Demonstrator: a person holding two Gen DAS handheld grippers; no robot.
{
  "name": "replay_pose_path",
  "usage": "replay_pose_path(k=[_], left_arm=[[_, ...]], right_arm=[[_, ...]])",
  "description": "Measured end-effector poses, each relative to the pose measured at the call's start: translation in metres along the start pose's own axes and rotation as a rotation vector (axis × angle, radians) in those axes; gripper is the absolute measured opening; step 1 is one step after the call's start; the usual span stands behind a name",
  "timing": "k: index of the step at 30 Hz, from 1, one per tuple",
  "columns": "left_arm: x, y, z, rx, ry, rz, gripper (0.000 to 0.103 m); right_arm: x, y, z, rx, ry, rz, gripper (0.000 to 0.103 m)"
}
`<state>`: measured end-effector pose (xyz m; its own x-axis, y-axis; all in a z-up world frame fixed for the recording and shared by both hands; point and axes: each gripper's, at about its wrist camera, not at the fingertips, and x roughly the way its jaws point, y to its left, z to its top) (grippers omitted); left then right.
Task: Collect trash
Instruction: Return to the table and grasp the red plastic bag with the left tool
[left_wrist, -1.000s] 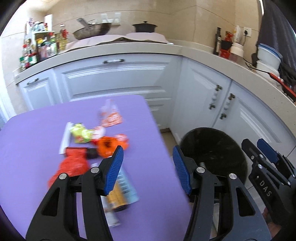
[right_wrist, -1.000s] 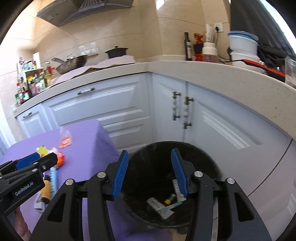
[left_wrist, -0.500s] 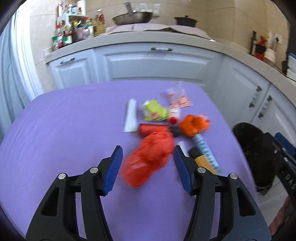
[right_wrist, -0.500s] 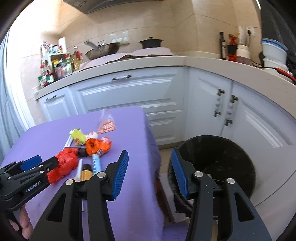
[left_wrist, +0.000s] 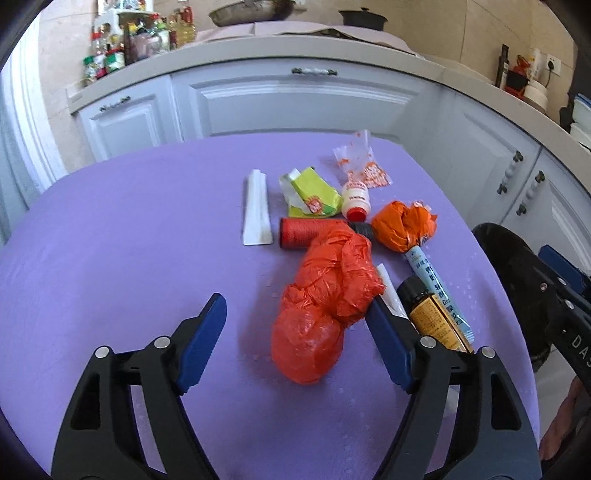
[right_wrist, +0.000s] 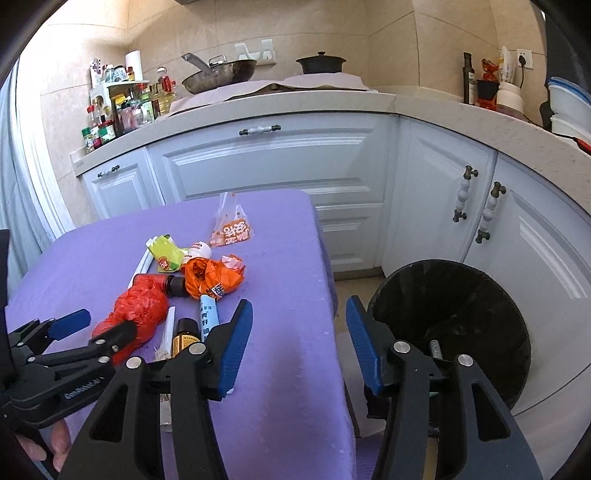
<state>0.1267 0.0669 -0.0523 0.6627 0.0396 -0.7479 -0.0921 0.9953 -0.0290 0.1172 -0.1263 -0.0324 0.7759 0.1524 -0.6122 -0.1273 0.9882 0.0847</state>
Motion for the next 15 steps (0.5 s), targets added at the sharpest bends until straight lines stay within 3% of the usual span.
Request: replay_pose_path(k=[2,7,10,15], left_arm=[[0.002,-0.001,0.001,0.005,0.007,-0.013,0.074],[0.007,-0.007,-0.003,0.041,0.03,-0.038,0.039],[0.007,-0.008,-0.007,0.052,0.028,-0.047,0.031],[-0.003,-0.002,-0.011,0.042,0.011,-0.054,0.026]], right_arm=[[0.001,0.001,0.001,-0.002,0.005,0.003,0.052],[0.004,0.006,0.0,-0.009,0.015,0.009,0.052],[0.005,0.008,-0.001,-0.014,0.02,0.013,0.053],[0.004,0.012,-0.001,-0.025,0.024,0.023,0.052]])
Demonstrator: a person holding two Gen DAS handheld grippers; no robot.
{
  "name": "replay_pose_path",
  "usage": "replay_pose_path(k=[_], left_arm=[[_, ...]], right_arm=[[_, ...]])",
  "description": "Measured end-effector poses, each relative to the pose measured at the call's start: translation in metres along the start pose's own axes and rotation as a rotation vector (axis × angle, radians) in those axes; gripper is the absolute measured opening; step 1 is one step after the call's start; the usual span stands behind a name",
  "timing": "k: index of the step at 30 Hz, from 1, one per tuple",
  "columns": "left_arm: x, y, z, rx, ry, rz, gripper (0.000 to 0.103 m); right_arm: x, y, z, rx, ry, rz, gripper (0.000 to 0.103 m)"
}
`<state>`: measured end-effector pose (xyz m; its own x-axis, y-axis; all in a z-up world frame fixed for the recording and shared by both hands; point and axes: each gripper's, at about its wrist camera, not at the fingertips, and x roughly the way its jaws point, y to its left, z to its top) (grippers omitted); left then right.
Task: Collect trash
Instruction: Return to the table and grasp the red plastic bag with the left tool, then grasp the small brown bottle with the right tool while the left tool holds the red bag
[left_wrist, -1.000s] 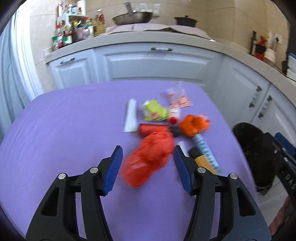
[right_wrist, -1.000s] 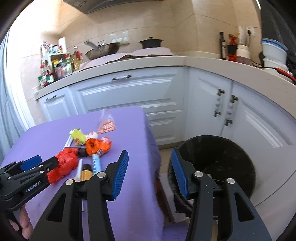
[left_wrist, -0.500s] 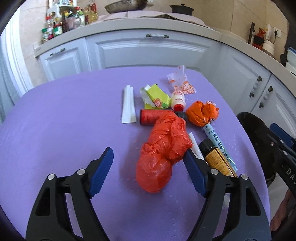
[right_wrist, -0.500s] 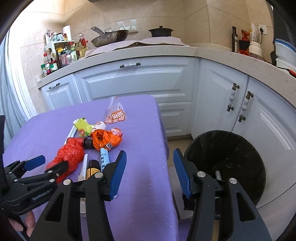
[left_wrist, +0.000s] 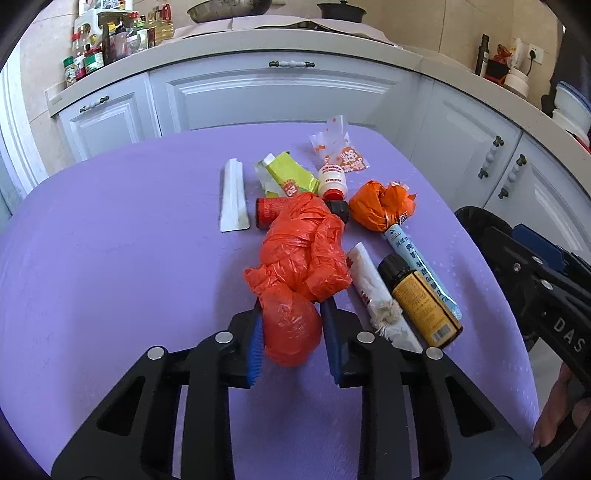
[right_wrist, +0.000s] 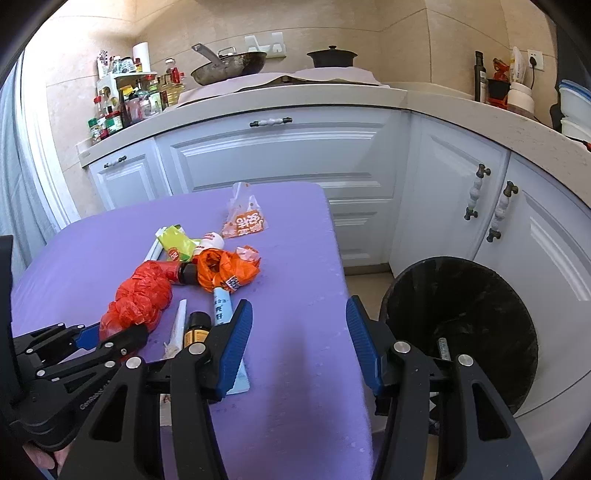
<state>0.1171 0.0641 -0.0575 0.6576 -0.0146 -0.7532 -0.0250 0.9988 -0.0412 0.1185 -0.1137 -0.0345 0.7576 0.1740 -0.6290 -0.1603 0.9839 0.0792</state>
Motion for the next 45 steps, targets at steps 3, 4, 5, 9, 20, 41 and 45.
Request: replay_pose_path(k=[3,4,5,9,20,41,45], left_arm=[[-0.007,0.009,-0.004,-0.017,-0.004,0.011,0.025],[-0.01,0.013,-0.006,-0.024,-0.005,0.015,0.025],[-0.014,0.019,-0.008,-0.035,-0.009,0.023,0.025],[-0.024,0.038,-0.011,-0.067,-0.013,0.057,0.025],[-0.039,0.086,-0.023,-0.163,-0.017,0.135,0.025],[-0.039,0.104,-0.032,-0.215,-0.016,0.138,0.025],[-0.038,0.106,-0.032,-0.222,-0.016,0.136,0.025]], right_arm=[[-0.001,0.005,0.0,-0.009,0.001,0.01,0.052],[-0.002,0.008,-0.001,-0.016,0.002,0.014,0.052],[-0.002,0.01,-0.002,-0.021,0.003,0.017,0.052],[-0.002,0.024,-0.005,-0.055,0.014,0.038,0.052],[0.008,0.054,-0.015,-0.132,0.092,0.102,0.027],[0.019,0.068,-0.018,-0.205,0.182,0.096,0.025],[0.018,0.069,-0.018,-0.215,0.189,0.097,0.025]])
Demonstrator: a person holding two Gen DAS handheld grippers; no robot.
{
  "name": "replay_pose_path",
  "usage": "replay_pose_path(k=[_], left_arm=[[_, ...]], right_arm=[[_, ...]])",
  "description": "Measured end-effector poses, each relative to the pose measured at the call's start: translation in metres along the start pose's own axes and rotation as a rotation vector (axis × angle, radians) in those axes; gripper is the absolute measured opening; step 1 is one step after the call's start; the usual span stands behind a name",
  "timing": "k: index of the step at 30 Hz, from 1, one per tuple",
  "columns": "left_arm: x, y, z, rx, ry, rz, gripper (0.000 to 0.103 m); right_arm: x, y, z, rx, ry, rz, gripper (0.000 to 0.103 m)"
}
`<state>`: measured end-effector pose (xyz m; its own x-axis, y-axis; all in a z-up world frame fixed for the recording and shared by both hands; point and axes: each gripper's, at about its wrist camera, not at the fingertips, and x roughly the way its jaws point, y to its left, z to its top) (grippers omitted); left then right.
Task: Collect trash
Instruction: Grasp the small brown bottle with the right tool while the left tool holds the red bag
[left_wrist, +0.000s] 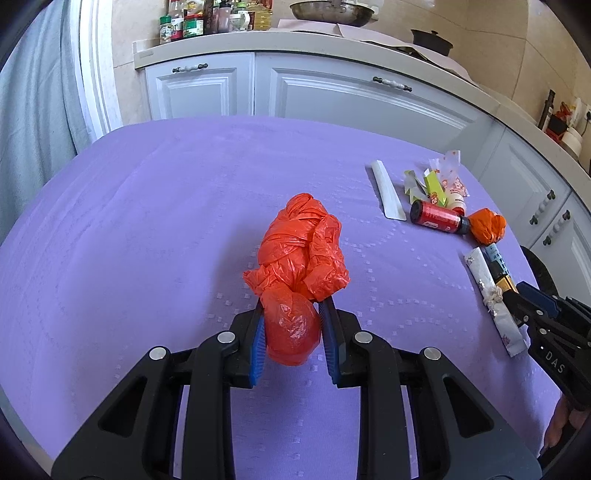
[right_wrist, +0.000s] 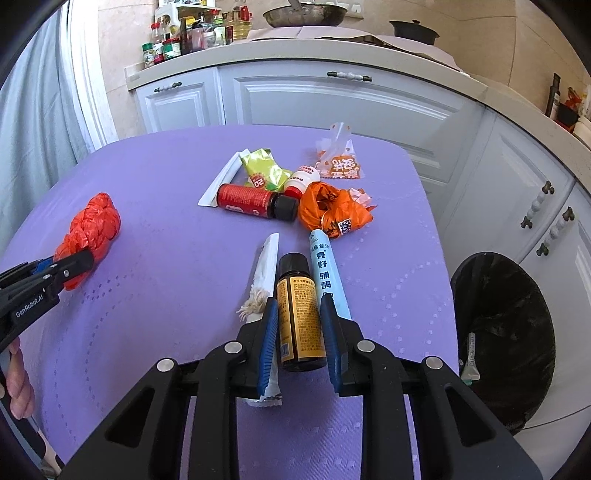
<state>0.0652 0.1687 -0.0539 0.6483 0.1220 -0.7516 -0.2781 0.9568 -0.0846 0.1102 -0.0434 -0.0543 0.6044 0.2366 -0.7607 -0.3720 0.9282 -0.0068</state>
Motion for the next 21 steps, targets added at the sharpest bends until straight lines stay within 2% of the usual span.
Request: replay_pose_path(k=[21], left_arm=[[-0.001,0.007,-0.005,-0.026,-0.003,-0.009,0.025]], right_arm=[[0.007,0.008,0.003,-0.05,0.031,-0.009,0.025]])
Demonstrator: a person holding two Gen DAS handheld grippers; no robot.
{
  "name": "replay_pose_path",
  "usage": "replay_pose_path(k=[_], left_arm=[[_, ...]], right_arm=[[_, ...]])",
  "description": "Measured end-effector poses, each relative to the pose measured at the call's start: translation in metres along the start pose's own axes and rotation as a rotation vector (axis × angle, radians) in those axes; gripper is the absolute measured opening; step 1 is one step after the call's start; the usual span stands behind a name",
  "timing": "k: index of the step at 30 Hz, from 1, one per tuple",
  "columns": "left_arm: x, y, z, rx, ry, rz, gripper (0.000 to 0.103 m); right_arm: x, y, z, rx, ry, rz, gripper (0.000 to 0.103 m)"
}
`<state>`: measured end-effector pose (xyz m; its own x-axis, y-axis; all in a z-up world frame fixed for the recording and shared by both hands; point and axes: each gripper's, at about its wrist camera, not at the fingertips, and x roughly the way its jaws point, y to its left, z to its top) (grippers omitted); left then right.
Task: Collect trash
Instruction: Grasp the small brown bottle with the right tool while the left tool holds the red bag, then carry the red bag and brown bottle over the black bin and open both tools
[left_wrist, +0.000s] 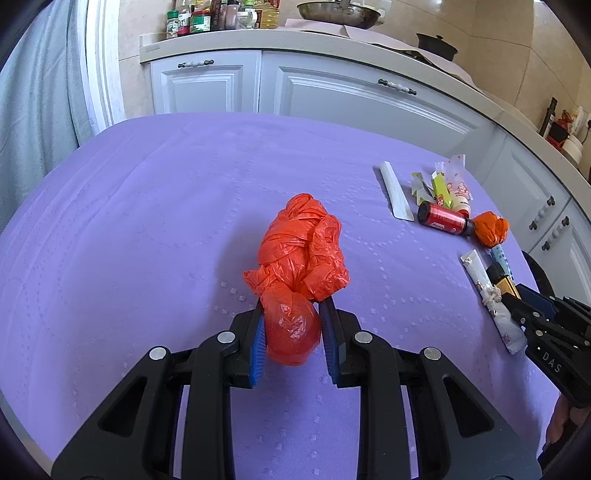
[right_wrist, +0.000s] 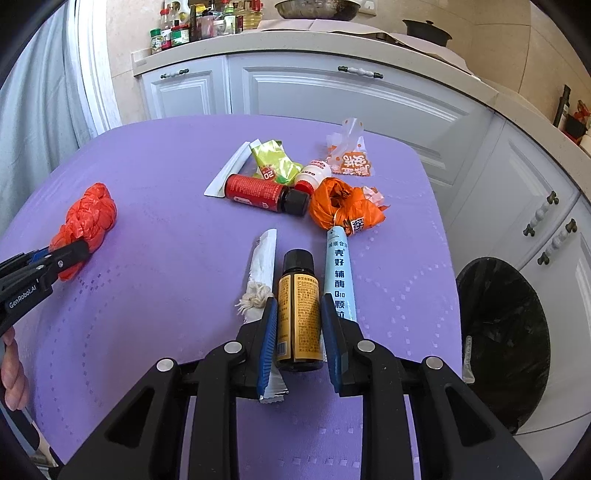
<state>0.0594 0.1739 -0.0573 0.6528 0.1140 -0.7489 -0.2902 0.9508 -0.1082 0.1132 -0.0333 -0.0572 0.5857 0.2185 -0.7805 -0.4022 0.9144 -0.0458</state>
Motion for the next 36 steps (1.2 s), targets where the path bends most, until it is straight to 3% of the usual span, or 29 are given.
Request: replay_pose_path(k=[10,17,25,36], left_arm=[[-0.01,-0.011,0.0,0.02,-0.018,-0.009,0.025],[-0.023,-0.035,0.002,0.059,-0.044,-0.055,0.025],[-0.036,-0.094,0.008,0.142,-0.08,-0.155,0.025],[-0.039,-0.203,0.013,0.272,-0.118,-0.295,0.025]], right_arm=[[-0.016,-0.003,-0.001,0.03,-0.072,-0.007,0.025],[-0.039,-0.023,0.004,0.088,-0.152,-0.024,0.025],[-0.068,-0.063,0.001,0.161,-0.235,-0.086,0.025],[-0.099,-0.145,-0.026,0.289,-0.297,-0.263,0.025]])
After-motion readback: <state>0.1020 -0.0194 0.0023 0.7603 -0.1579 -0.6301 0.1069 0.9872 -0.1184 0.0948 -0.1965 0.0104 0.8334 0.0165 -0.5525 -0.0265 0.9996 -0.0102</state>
